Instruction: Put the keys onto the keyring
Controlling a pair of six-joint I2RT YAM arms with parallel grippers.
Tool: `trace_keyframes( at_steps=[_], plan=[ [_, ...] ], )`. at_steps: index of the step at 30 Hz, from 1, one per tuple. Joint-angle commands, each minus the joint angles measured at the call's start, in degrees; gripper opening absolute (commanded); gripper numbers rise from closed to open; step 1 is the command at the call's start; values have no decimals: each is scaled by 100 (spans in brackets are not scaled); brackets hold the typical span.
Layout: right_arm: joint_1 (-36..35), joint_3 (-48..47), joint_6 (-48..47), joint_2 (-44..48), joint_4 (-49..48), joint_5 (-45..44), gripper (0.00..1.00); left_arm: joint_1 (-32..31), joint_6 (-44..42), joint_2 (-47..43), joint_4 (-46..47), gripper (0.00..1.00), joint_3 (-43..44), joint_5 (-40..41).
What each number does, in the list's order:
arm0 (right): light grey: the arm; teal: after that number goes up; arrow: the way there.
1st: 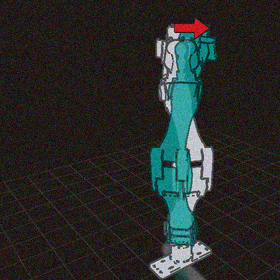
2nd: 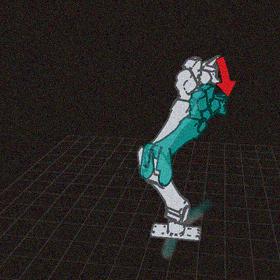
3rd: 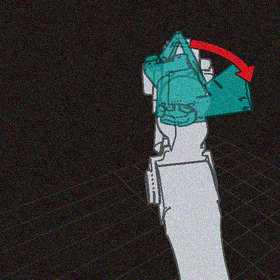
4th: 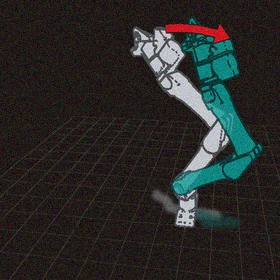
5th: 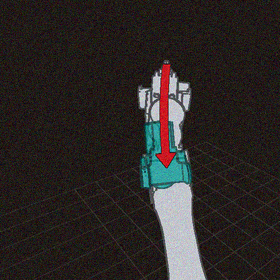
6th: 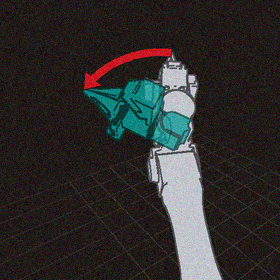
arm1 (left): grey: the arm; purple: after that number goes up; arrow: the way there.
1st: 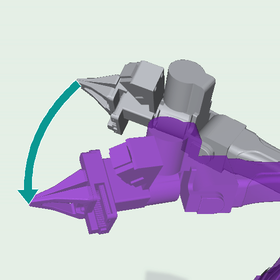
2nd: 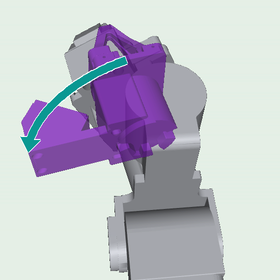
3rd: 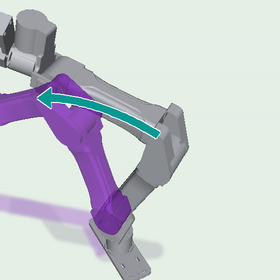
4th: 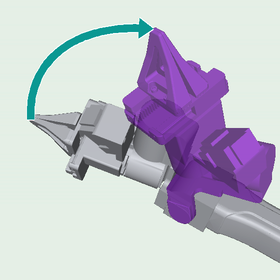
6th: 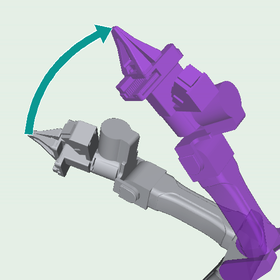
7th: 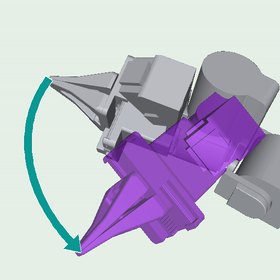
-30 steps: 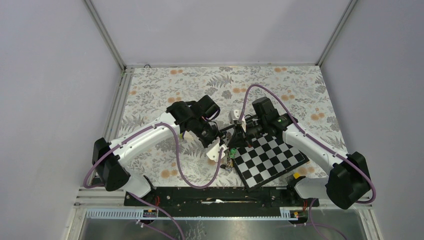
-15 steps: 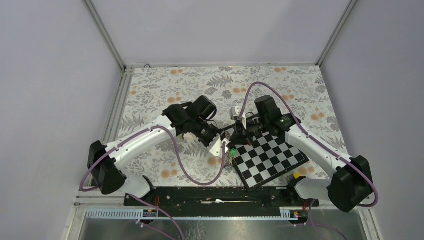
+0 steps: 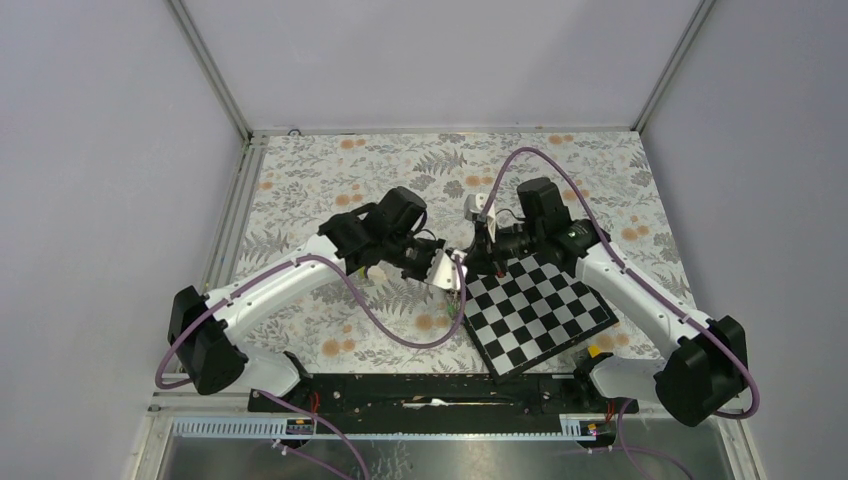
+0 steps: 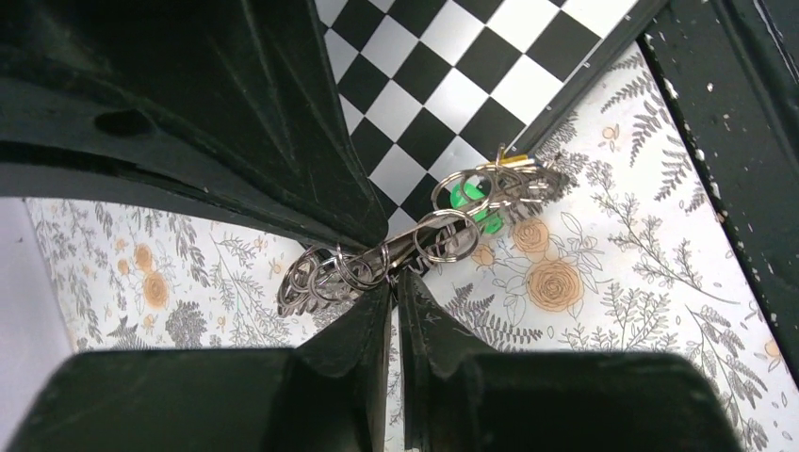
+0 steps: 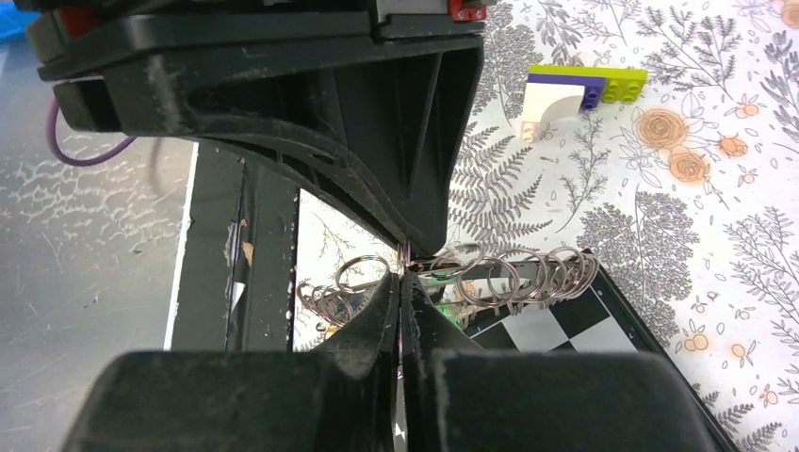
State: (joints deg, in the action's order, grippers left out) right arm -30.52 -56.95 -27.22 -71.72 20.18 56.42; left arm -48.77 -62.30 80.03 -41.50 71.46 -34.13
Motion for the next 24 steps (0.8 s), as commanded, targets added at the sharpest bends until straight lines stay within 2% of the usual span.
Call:
trace_keyframes(
  at_steps=[1, 5, 12, 17, 24],
  plan=[
    [53, -479, 405, 167, -676, 147, 0, -13, 685, -116, 641, 13, -62, 44],
    [76, -441, 392, 197, -699, 149, 0, 158, 1038, -215, 870, 26, -70, -82],
    [266, -37, 819, 329, -1326, 353, 0, 582, 1483, -387, 976, 51, -41, -696],
    [323, 27, 901, 330, -1444, 423, 0, 646, 1672, -405, 978, 52, 45, -960],
    [345, 238, 938, 339, -1667, 568, 0, 761, 2050, -414, 1230, 45, 123, -1030]
  ],
)
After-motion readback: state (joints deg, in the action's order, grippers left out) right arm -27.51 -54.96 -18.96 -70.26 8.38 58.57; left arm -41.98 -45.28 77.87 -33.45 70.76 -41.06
